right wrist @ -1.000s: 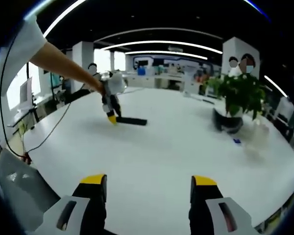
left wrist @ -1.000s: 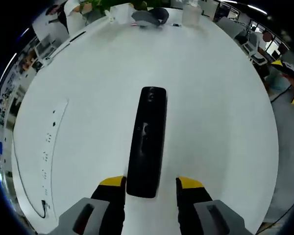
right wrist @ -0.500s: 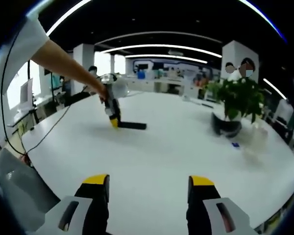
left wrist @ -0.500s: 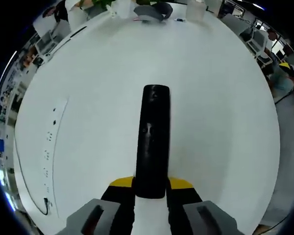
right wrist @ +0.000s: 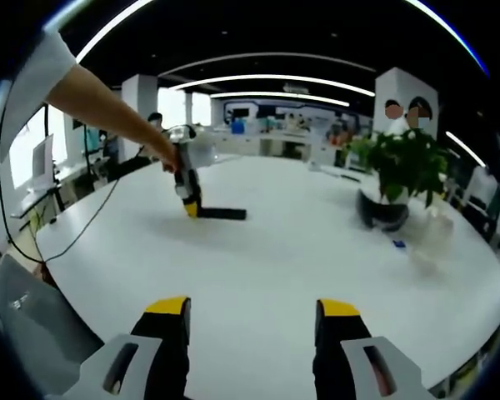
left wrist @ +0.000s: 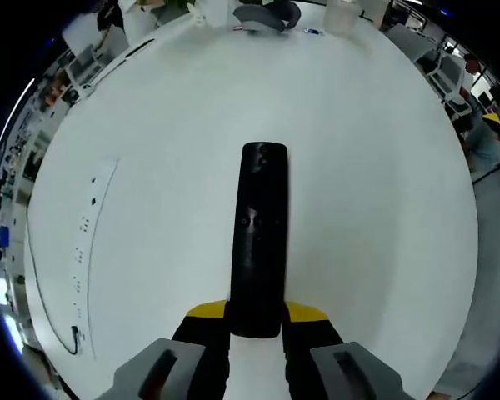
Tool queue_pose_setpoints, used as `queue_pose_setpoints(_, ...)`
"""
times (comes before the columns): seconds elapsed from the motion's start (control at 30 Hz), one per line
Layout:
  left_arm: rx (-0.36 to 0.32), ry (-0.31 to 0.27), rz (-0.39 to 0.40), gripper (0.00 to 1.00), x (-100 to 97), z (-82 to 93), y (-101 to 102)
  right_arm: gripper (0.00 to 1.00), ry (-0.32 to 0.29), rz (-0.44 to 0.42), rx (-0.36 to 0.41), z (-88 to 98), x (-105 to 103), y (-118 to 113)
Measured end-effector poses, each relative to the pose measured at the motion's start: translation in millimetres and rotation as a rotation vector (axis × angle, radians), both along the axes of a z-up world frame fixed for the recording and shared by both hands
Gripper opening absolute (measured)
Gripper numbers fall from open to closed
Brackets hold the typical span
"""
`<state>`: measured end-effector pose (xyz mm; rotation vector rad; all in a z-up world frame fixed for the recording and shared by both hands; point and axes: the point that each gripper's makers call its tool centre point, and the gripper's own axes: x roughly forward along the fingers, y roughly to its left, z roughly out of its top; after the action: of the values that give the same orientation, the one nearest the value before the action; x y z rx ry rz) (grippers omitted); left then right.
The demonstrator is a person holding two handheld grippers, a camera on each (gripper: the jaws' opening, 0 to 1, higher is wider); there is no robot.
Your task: Press the specified remote control buttons in sequence, fully releasing each button before pressing the next.
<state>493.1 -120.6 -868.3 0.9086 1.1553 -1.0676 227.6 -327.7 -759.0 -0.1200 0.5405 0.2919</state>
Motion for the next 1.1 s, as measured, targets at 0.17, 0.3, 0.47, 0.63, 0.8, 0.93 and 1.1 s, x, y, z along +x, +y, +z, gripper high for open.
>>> queue_pose_setpoints(0.17, 0.010, 0.004, 0.022, 0.22, -7.3, -0.5, -1.7, 0.54, -0.014, -0.009, 0.003, 2.8, 0.8, -1.5)
queue_pose_setpoints(0.3, 0.006, 0.002, 0.036, 0.22, -13.9, 0.0, -2.0, 0.55, -0.017, -0.008, 0.006, 3.2, 0.4, -1.1)
queue_pose_setpoints(0.47, -0.003, 0.002, 0.042, 0.22, -22.7, 0.0, -3.6, 0.54, -0.015, -0.005, 0.012, 3.4, 0.3, -0.3)
queue_pose_setpoints(0.63, 0.006, 0.004, 0.031, 0.22, -30.7, -0.5, -5.4, 0.50, 0.001, -0.003, 0.022, 1.4, -0.3, 0.6)
queue_pose_setpoints(0.8, 0.011, 0.007, 0.032, 0.22, -37.4, -0.5, -5.7, 0.45, 0.009, 0.005, 0.029, 0.9, -1.3, 2.7)
queue_pose_setpoints(0.93, 0.039, 0.015, 0.014, 0.22, -46.2, -1.3, -6.3, 0.34, 0.031, 0.019, 0.009, -2.4, -4.2, 4.0)
queue_pose_setpoints(1.1, 0.044, 0.012, 0.028, 0.22, -51.0, -1.4, -5.3, 0.17, 0.066, 0.028, -0.009, -7.9, -7.7, 4.6)
